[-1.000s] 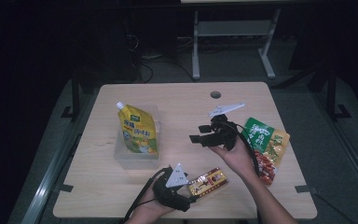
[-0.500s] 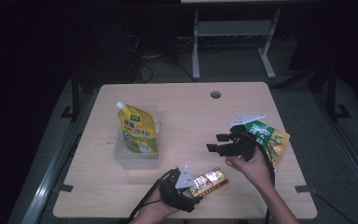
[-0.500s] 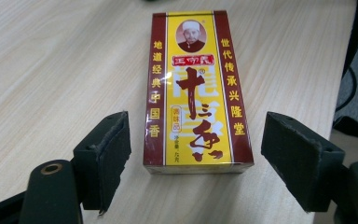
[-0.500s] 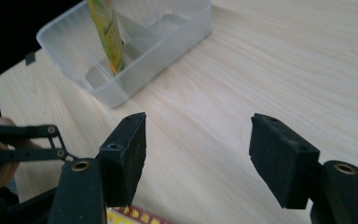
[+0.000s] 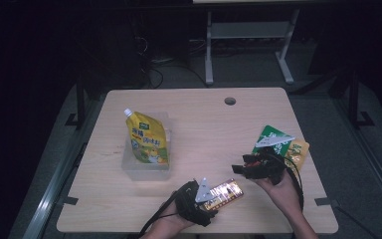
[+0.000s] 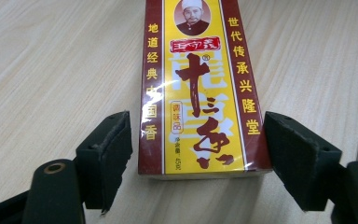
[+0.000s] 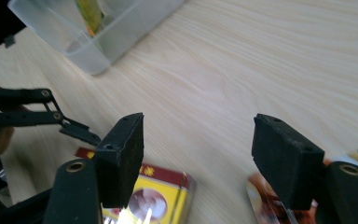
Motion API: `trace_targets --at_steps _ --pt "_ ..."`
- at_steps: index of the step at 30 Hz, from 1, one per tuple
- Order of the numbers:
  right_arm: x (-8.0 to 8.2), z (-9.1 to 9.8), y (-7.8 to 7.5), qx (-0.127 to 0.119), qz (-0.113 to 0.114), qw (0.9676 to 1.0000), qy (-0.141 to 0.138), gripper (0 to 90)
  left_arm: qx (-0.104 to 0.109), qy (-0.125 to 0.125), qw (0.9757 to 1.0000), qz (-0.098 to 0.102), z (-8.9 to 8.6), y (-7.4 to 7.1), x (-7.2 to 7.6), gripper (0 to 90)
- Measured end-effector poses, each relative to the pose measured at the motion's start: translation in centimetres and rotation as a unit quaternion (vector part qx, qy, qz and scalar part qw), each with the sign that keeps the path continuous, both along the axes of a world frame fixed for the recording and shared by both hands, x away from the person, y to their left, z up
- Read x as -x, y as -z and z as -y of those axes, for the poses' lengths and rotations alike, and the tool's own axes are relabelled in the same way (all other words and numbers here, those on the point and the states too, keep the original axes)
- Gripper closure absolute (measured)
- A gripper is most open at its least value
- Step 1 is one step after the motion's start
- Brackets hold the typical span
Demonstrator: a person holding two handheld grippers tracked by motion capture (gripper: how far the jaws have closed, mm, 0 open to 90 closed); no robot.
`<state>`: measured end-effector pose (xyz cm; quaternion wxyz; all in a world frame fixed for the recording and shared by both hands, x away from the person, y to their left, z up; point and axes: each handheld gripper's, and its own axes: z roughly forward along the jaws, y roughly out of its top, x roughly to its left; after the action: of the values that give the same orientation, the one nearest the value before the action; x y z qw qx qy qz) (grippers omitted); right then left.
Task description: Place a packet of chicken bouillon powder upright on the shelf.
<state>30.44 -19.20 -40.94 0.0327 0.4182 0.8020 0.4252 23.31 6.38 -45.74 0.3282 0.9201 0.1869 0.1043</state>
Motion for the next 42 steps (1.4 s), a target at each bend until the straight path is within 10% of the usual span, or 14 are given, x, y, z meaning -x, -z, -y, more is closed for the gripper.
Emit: trace_targets --at_steps 20,42 --pt "1.1 1.4 1.6 -0.005 -0.014 0.9996 0.026 30.7 -0.01 -0.004 0.9997 -0.021 0.7 0.2 -0.4 31.6" --pt "-1.5 0.2 2.7 -0.076 -0.103 0.9918 0.006 21.1 0.048 -0.064 0.9958 0.045 -0.4 -2.6 -1.9 32.2"
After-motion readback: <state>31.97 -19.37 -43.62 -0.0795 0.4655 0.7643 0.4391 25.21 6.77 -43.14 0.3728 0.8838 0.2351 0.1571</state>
